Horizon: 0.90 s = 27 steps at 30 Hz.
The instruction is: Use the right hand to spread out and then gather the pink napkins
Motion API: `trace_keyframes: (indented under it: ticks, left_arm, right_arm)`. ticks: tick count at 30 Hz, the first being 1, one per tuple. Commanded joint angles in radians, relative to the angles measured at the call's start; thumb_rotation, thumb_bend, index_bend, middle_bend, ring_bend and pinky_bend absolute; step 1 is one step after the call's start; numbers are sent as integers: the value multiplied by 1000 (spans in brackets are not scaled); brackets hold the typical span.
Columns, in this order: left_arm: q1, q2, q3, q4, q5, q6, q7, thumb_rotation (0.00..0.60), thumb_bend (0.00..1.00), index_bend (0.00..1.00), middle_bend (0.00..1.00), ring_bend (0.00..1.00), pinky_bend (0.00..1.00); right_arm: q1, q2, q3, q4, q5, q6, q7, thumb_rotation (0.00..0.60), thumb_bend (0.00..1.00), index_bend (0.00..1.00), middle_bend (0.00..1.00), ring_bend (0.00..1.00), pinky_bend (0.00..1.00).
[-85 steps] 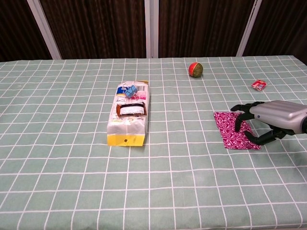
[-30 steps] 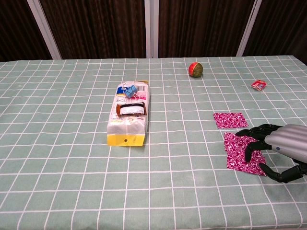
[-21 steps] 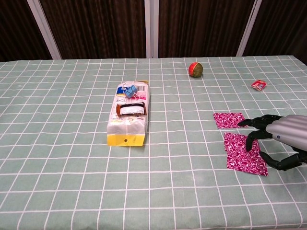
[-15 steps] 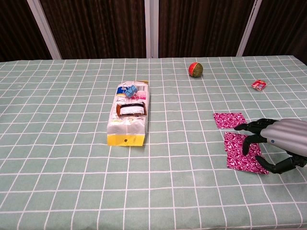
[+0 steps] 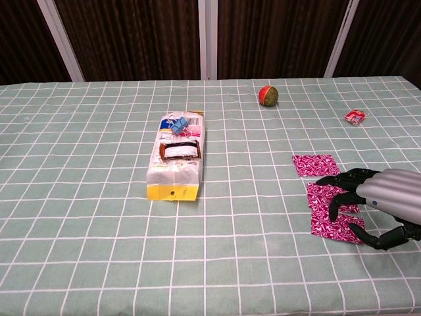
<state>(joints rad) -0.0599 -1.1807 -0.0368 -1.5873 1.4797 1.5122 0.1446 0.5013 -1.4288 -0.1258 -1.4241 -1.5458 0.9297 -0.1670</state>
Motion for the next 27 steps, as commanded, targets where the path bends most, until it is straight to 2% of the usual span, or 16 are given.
trace_keyframes:
  ticks: [1, 6, 9, 12, 15, 27]
  left_arm:
    - [0, 1, 0, 0, 0, 0, -2, 600, 15, 187, 143, 73, 180]
    - [1, 1, 0, 1, 3, 2, -5, 600, 15, 188, 143, 72, 180]
    - [2, 1, 1, 1, 0, 1, -5, 600, 15, 188, 143, 72, 180]
    - [4, 0, 2, 2, -5, -1, -5, 600, 15, 188, 143, 72, 180]
    - [7, -1, 2, 4, -10, -3, -8, 600, 15, 188, 143, 72, 180]
    - [2, -2, 0, 8, -21, -19, -12, 600, 15, 188, 143, 72, 180]
  right_arm:
    - [3, 8, 32, 1, 10, 23, 33, 320, 495, 331, 10, 0, 0]
    - [43, 5, 125, 25, 82, 4, 64, 406, 240, 332, 20, 0, 0]
    - [80, -16, 179, 57, 146, -43, 53, 430, 187, 333, 22, 0, 0]
    - [117, -55, 216, 112, 206, -93, 27, 427, 185, 334, 24, 0, 0]
    - [143, -98, 230, 170, 250, -132, -5, 429, 171, 334, 24, 0, 0]
    - [177, -212, 246, 339, 322, -176, -24, 455, 145, 322, 25, 0, 0]
